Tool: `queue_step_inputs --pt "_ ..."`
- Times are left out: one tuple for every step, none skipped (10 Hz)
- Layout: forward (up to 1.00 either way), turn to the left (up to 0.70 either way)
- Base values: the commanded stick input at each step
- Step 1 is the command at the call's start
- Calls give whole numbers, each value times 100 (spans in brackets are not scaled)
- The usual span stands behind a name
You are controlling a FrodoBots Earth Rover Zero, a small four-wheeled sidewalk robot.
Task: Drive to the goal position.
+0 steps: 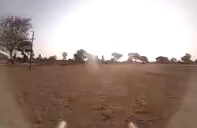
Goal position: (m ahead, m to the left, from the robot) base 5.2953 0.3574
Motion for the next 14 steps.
queue_step_inputs --pt "70 0" --pt "70 0" --pt "70 0" --pt "70 0" --pt "70 0" --pt "70 0" --pt "70 0" --pt "70 0" --pt "70 0" --pt "70 0" --pt "70 0" --pt "70 0" --pt "70 0" --pt "70 0"
